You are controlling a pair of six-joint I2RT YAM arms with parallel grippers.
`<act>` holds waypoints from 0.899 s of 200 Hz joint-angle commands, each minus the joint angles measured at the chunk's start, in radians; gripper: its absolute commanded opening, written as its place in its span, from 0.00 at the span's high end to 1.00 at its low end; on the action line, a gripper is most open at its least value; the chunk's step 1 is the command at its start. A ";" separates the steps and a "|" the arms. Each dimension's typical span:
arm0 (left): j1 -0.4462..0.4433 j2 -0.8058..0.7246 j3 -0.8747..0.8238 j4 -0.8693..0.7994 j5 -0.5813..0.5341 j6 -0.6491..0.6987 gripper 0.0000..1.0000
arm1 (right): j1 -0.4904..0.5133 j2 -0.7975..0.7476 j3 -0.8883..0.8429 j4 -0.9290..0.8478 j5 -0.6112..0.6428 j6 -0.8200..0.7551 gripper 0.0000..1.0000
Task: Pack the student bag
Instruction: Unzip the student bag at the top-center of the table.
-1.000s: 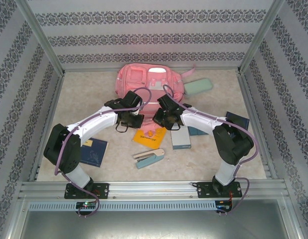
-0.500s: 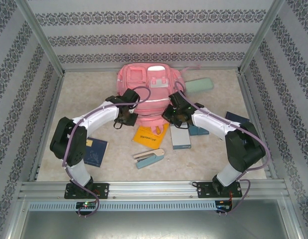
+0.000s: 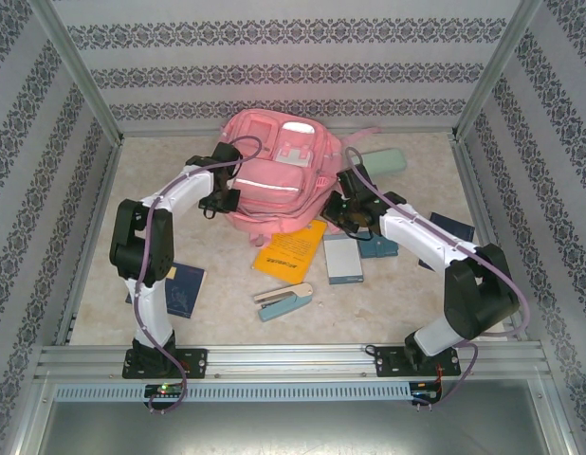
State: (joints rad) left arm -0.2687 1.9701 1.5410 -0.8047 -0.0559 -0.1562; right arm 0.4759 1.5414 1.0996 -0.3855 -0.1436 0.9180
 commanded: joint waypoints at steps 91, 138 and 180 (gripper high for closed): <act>-0.212 -0.262 -0.180 0.095 0.357 -0.103 1.00 | 0.127 0.042 0.052 0.129 -0.104 0.275 0.57; -0.244 -0.244 -0.226 0.119 0.348 -0.112 1.00 | 0.179 0.065 -0.006 0.178 -0.088 0.412 0.57; -0.245 -0.241 -0.223 0.119 0.347 -0.099 1.00 | 0.199 0.075 -0.089 0.228 -0.072 0.521 0.55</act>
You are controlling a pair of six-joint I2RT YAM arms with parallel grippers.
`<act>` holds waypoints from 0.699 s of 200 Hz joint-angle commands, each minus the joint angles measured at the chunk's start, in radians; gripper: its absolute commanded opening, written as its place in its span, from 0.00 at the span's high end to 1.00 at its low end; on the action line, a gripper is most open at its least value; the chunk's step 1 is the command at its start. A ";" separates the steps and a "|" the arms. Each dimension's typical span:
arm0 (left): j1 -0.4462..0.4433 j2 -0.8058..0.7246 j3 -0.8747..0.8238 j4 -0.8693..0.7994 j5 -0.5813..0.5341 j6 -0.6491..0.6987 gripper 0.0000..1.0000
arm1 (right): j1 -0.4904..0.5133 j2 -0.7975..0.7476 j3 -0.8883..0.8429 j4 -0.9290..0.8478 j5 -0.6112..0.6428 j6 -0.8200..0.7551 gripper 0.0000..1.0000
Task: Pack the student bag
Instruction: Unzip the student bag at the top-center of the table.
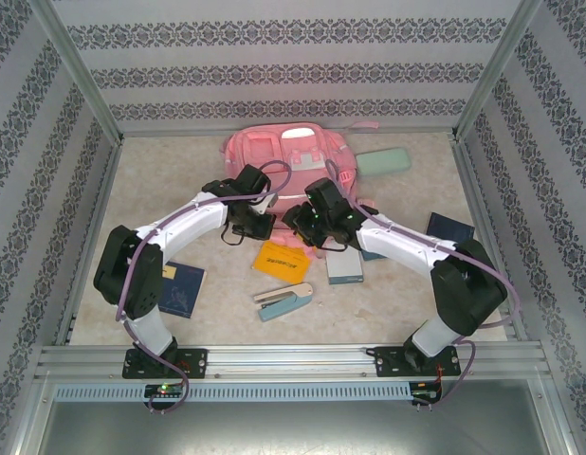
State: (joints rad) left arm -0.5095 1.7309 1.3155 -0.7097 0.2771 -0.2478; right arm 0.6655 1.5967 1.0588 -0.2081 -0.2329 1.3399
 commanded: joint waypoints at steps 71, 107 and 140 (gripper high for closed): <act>-0.008 -0.005 -0.016 0.033 0.032 -0.005 1.00 | -0.015 0.055 -0.015 0.117 0.048 0.092 0.43; -0.016 -0.008 -0.022 0.041 0.035 -0.010 1.00 | -0.033 0.079 0.003 0.128 0.053 0.100 0.40; -0.025 -0.014 -0.027 0.047 0.031 -0.007 1.00 | -0.048 0.117 0.025 0.120 0.050 0.102 0.42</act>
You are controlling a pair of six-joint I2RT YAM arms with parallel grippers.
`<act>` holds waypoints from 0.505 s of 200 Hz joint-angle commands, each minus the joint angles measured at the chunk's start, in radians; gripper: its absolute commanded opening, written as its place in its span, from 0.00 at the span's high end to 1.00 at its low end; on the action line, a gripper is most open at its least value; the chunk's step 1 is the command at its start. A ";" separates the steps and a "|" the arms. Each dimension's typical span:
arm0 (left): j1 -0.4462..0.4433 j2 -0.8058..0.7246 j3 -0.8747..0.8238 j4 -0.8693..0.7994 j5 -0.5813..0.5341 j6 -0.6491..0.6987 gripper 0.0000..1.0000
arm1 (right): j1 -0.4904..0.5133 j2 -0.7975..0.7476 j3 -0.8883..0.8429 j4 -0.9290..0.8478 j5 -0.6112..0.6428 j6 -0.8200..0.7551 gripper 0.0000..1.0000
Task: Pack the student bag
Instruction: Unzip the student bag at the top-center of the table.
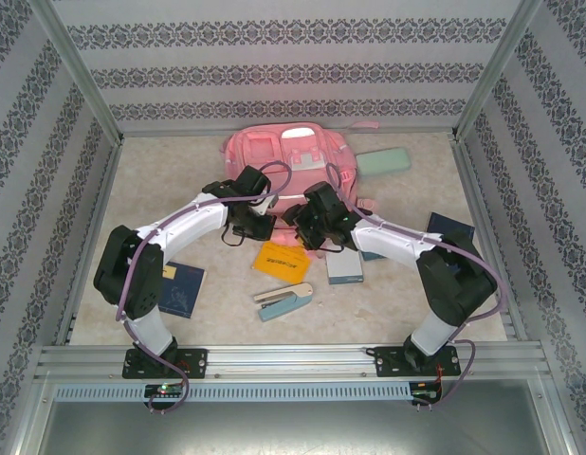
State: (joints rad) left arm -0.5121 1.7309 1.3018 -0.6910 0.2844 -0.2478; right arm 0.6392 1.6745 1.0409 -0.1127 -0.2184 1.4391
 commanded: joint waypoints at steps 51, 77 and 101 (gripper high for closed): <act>-0.021 -0.003 -0.003 -0.010 -0.056 0.015 1.00 | -0.036 0.041 0.042 0.005 0.050 -0.007 0.97; -0.001 0.037 0.030 -0.076 -0.169 0.033 1.00 | -0.040 0.004 0.022 -0.010 0.066 -0.026 1.00; 0.039 0.083 0.076 -0.127 -0.276 0.050 1.00 | -0.042 -0.027 -0.010 -0.013 0.063 -0.029 1.00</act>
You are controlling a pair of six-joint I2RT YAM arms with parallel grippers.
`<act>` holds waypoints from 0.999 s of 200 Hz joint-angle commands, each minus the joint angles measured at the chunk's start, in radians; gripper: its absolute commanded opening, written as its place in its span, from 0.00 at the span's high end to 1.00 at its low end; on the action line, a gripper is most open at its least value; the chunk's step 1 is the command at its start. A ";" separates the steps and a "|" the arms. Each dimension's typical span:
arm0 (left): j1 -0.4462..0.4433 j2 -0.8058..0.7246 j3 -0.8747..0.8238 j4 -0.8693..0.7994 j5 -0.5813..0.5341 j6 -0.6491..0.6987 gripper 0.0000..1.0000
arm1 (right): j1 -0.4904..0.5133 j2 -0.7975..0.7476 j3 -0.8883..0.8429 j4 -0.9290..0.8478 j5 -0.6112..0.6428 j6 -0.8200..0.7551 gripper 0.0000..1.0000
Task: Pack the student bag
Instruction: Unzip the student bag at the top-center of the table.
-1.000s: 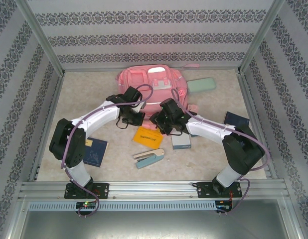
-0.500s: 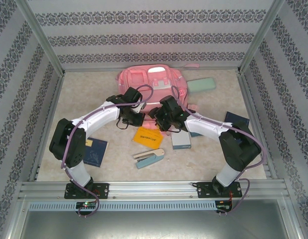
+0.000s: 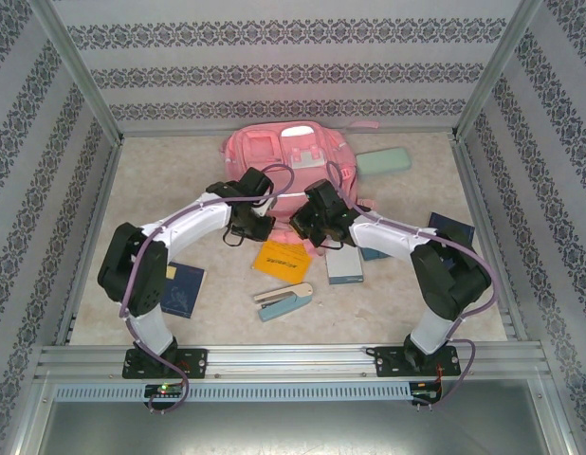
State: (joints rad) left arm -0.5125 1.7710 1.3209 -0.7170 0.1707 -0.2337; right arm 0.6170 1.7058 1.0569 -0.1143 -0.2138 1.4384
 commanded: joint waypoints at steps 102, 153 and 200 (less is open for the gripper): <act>0.271 0.330 0.435 -0.157 -0.256 0.069 1.00 | -0.016 -0.117 -0.078 -0.011 0.049 -0.061 1.00; 0.310 0.441 0.614 -0.211 -0.271 0.013 1.00 | -0.008 -0.069 -0.034 -0.011 -0.002 -0.086 1.00; 0.307 0.282 0.504 -0.172 -0.127 -0.012 0.67 | -0.002 -0.028 0.041 -0.035 -0.042 -0.146 0.72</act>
State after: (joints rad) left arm -0.2207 2.1849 1.8778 -0.8989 -0.0067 -0.2081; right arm 0.6109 1.6707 1.0359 -0.1215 -0.2279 1.3571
